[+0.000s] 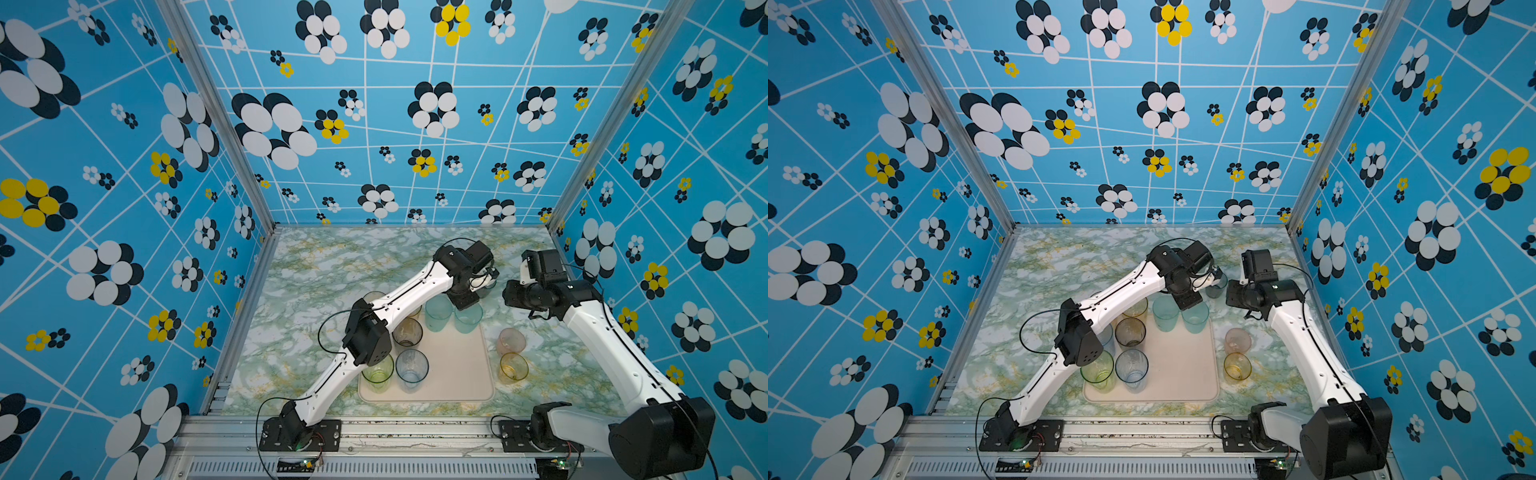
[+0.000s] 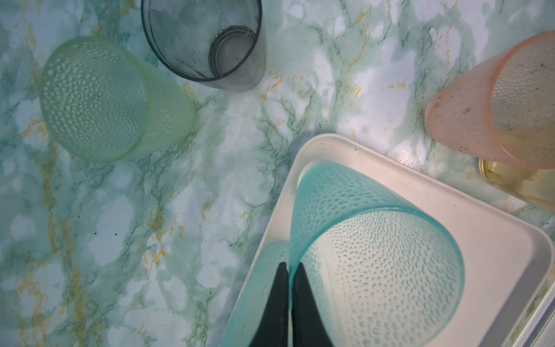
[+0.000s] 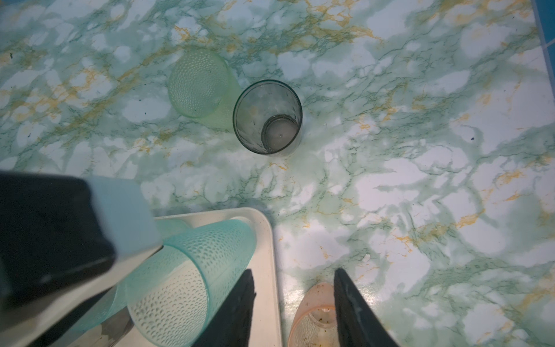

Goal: Place the glasses into the tray
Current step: Place the glass on the tray.

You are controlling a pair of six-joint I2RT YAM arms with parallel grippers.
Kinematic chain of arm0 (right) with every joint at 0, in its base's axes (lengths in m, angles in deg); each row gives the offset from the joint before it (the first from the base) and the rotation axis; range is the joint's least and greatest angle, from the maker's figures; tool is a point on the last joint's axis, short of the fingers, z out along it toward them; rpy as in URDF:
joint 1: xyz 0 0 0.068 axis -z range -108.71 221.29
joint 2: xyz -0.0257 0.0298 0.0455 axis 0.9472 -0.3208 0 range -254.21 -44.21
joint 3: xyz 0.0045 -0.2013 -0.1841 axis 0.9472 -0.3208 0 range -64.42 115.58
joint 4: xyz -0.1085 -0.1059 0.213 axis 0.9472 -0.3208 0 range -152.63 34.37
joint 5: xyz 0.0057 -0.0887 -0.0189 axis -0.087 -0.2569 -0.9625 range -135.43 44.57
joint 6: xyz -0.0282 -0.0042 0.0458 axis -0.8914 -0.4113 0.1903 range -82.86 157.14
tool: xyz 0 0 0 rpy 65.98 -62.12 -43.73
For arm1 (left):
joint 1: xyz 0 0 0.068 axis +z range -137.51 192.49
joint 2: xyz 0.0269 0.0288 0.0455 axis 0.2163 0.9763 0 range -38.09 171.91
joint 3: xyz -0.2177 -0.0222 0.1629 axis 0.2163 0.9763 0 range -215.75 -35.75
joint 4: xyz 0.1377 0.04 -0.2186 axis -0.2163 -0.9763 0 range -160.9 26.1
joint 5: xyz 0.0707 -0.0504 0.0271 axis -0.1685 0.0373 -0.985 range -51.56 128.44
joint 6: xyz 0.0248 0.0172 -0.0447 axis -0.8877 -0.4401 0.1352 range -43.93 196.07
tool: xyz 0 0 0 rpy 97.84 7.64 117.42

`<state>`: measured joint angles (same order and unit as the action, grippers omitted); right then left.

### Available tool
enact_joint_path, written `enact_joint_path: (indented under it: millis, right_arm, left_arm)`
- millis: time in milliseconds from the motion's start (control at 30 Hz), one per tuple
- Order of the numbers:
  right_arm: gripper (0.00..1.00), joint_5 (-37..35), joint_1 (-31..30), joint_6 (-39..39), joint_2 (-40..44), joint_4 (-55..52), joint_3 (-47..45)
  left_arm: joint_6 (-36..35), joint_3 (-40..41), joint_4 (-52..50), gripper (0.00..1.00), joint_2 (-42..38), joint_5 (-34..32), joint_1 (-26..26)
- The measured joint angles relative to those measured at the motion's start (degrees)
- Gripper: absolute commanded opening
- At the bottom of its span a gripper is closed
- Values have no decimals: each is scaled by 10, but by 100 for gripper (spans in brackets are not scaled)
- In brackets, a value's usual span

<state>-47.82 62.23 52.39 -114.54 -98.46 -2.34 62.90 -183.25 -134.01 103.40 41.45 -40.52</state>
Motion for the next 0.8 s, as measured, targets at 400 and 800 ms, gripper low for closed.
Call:
enact_joint_path:
  millis: [400, 800]
  right_arm:
    - [46, 5, 0, 0, 0, 2, -1]
    - [46, 10, 0, 0, 0, 2, -6]
  left_arm:
    - [0, 0, 30, 22, 1, -14, 0]
    - [3, 31, 88, 19, -14, -22, 2]
